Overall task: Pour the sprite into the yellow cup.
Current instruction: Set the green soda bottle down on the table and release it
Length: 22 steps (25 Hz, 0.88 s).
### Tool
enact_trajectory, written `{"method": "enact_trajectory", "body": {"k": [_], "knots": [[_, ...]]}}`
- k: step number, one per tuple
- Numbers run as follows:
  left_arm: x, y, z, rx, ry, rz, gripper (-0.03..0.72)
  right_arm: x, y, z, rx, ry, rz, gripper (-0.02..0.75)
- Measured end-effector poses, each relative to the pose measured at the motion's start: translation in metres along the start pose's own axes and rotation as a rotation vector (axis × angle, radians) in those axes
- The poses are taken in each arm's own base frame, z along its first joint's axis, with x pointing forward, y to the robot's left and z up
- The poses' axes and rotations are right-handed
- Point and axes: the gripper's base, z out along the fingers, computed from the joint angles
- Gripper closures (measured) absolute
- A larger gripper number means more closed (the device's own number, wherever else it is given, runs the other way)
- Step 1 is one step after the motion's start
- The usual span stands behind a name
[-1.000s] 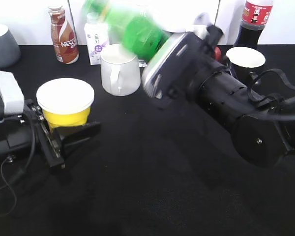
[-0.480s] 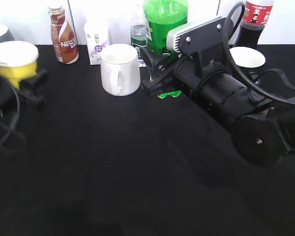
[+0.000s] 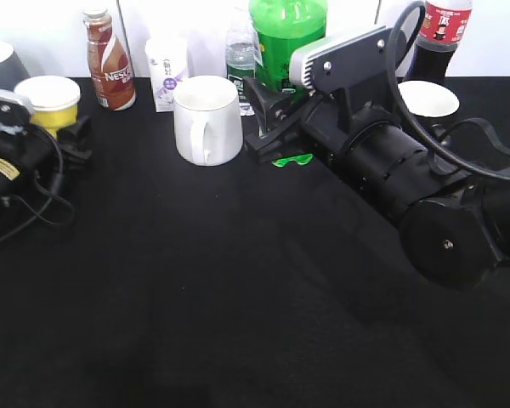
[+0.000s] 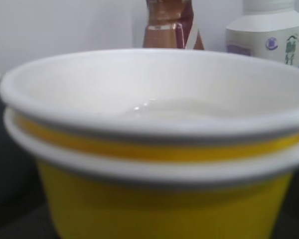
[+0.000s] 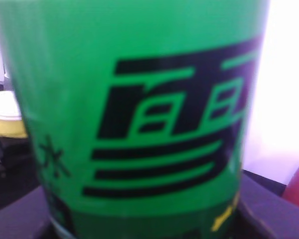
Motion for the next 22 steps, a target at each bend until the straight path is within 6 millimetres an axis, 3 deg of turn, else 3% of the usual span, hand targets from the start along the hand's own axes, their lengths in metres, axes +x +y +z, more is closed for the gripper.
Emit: {"method": "enact_trajectory", "body": {"k": [4, 8, 15, 18, 22], "knots": [[0.006, -0.001, 0.001, 0.011, -0.002, 0.000, 0.253, 0.000, 0.000, 0.000, 0.000, 0.002, 0.000, 0.301], [0.007, -0.002, 0.000, 0.012, -0.004, -0.001, 0.197, 0.000, 0.000, 0.000, 0.000, 0.001, 0.000, 0.301], [0.013, -0.005, -0.023, -0.003, 0.010, -0.039, 0.085, 0.000, 0.000, 0.000, 0.002, 0.001, 0.001, 0.301], [0.010, -0.008, -0.050, -0.024, 0.064, -0.054, 0.083, 0.002, -0.007, 0.000, 0.081, 0.016, 0.045, 0.301], [-0.004, -0.018, -0.113, -0.042, 0.186, -0.057, 0.083, 0.006, -0.026, 0.014, 0.246, 0.020, 0.129, 0.301]]}}
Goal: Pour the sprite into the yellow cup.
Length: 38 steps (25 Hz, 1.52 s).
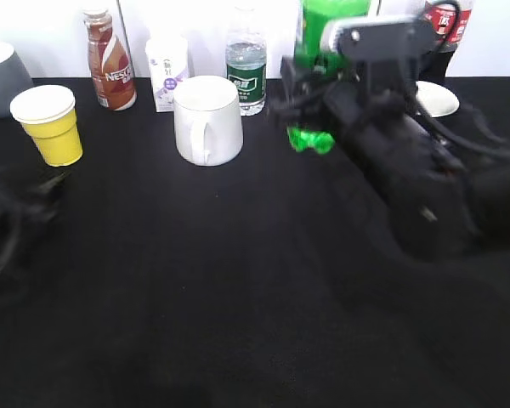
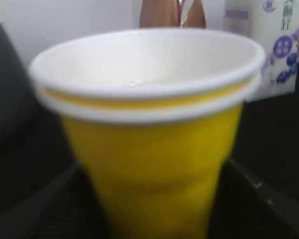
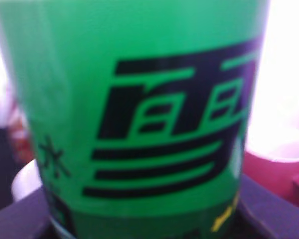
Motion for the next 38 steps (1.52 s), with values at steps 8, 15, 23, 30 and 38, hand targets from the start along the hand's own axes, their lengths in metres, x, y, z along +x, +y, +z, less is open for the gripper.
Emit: {"method": "enact_trajectory", "body": {"k": [8, 15, 23, 30, 38], "knots": [[-0.047, -0.003, -0.075, -0.022, -0.101, -0.030, 0.103, 0.066, -0.011, 0.076, 0.098, 0.067, 0.022, 0.302], [-0.061, -0.003, -0.071, -0.016, -0.080, -0.013, 0.103, 0.088, -0.017, 0.090, 0.097, 0.033, 0.040, 0.309], [-0.061, -0.003, -0.070, -0.015, -0.080, -0.012, 0.118, 0.082, -0.018, 0.081, 0.064, 0.057, 0.020, 0.149], [-0.062, -0.003, -0.071, -0.010, -0.084, -0.010, 0.118, 0.082, -0.016, 0.042, 0.028, 0.132, -0.014, 0.146], [-0.134, -0.011, -0.078, 0.014, 0.106, 0.081, 0.118, -0.037, -0.008, -0.009, -0.123, 0.470, 0.035, 0.149]]}}
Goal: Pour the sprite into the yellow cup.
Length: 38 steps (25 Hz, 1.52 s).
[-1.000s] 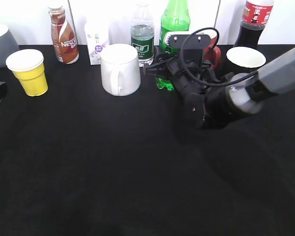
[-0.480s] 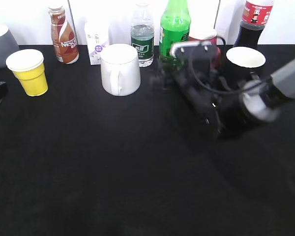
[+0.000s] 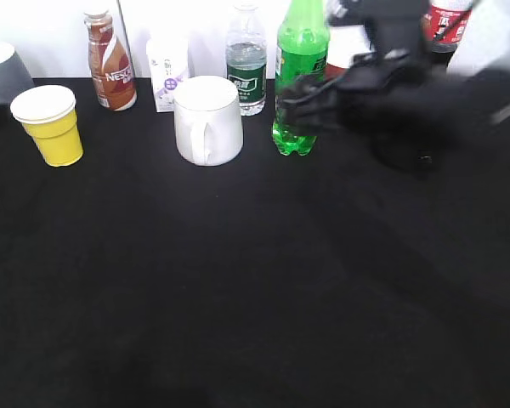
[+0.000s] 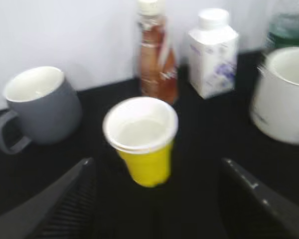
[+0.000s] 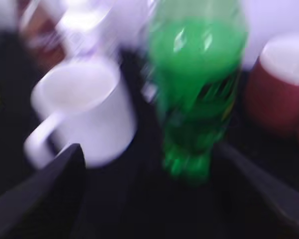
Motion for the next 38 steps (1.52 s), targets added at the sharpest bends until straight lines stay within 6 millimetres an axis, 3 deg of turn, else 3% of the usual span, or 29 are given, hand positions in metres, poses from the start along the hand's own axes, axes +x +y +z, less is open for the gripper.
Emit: {"method": "enact_trajectory", "body": {"k": [2, 4, 7, 11, 13, 15, 17, 19, 21, 30, 33, 35, 38], "knots": [[-0.018, -0.019, -0.017, 0.064, 0.117, -0.014, 0.118, -0.002, 0.008, -0.025, -0.089, 0.166, 0.007, 0.151], [-0.019, -0.040, -0.034, 0.153, 0.300, -0.029, 0.118, 0.007, 0.014, -0.043, -0.158, 0.358, -0.016, 0.151], [-0.015, -0.049, -0.059, 0.210, 0.568, -0.063, 0.120, 0.008, -0.004, -0.074, 0.026, 0.637, -0.102, 0.152], [-0.004, -0.043, -0.101, 0.229, 0.779, -0.062, 0.121, -0.028, -0.016, -0.158, 0.089, 0.528, -0.119, 0.152], [-0.004, -0.035, -0.139, 0.240, 0.732, -0.063, 0.121, -0.029, -0.022, -0.203, 0.074, 0.450, -0.152, 0.152], [-0.004, -0.028, -0.168, 0.259, 0.603, -0.051, 0.121, -0.004, -0.029, -0.237, 0.048, 0.407, -0.167, 0.150], [-0.001, -0.021, -0.193, 0.257, 0.477, -0.043, 0.121, 0.029, -0.034, -0.255, 0.020, 0.404, -0.156, 0.150], [0.017, -0.019, -0.201, 0.248, 0.446, -0.038, 0.118, 0.051, -0.039, -0.264, 0.013, 0.392, -0.165, 0.150], [0.039, -0.019, -0.198, 0.251, 0.478, -0.014, 0.118, 0.057, -0.040, -0.266, 0.011, 0.394, -0.177, 0.150], [0.041, -0.023, -0.187, 0.272, 0.354, 0.027, 0.123, 0.063, -0.033, -0.250, -0.072, 0.258, -0.125, 0.150], [0.041, -0.023, -0.187, 0.275, 0.355, 0.025, 0.136, 0.057, -0.033, -0.261, -0.060, 0.345, -0.124, 0.150], [0.041, -0.023, -0.187, 0.275, 0.354, 0.025, 0.139, 0.068, -0.037, -0.267, -0.030, 0.485, -0.139, 0.150], [0.041, -0.023, -0.187, 0.275, 0.354, 0.025, 0.129, 0.073, -0.037, -0.266, -0.029, 0.515, -0.137, 0.150]]}}
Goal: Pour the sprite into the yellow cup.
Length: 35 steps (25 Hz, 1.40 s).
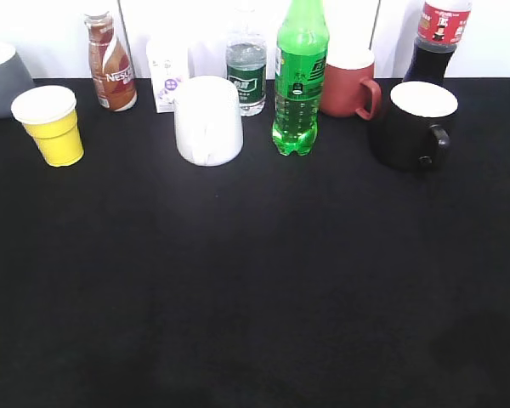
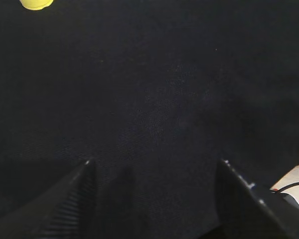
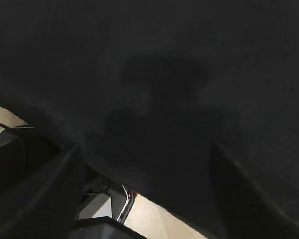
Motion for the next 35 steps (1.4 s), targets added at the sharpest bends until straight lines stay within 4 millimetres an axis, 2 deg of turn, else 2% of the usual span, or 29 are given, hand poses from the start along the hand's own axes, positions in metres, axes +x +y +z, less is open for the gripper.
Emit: {"method": "enact_trajectory", "body": {"k": [2, 7, 14, 16, 18, 20, 22, 26, 30, 35], "knots": [[0.000, 0.000, 0.000, 0.000, 0.000, 0.000, 0.107, 0.000, 0.000, 0.000, -0.003, 0.000, 0.002, 0.150], [0.000, 0.000, 0.000, 0.000, 0.000, 0.000, 0.106, 0.000, 0.000, 0.000, -0.003, 0.000, 0.003, 0.150], [0.000, 0.000, 0.000, 0.000, 0.000, 0.000, 0.194, 0.000, 0.000, 0.000, -0.002, 0.000, 0.007, 0.150], [0.001, 0.001, -0.001, -0.032, -0.011, -0.028, 0.239, 0.000, -0.003, 0.000, 0.027, -0.003, 0.074, 0.150], [0.001, 0.006, -0.003, -0.125, -0.024, -0.110, 0.271, 0.001, -0.015, -0.001, 0.128, -0.010, 0.211, 0.150], [0.002, 0.009, -0.004, -0.214, -0.033, -0.188, 0.284, 0.007, -0.023, -0.010, 0.239, -0.069, 0.345, 0.150], [0.007, 0.008, -0.012, -0.285, -0.095, -0.233, 0.316, 0.019, -0.022, -0.027, 0.342, -0.195, 0.431, 0.150], [0.020, 0.000, -0.028, -0.358, -0.231, -0.247, 0.380, 0.040, -0.006, -0.049, 0.398, -0.410, 0.419, 0.150], [0.027, -0.005, -0.034, -0.366, -0.295, -0.233, 0.408, 0.049, 0.001, -0.056, 0.439, -0.491, 0.435, 0.150], [0.027, -0.005, -0.034, -0.366, -0.294, -0.233, 0.432, 0.049, 0.001, -0.055, 0.445, -0.490, 0.439, 0.150]]}}
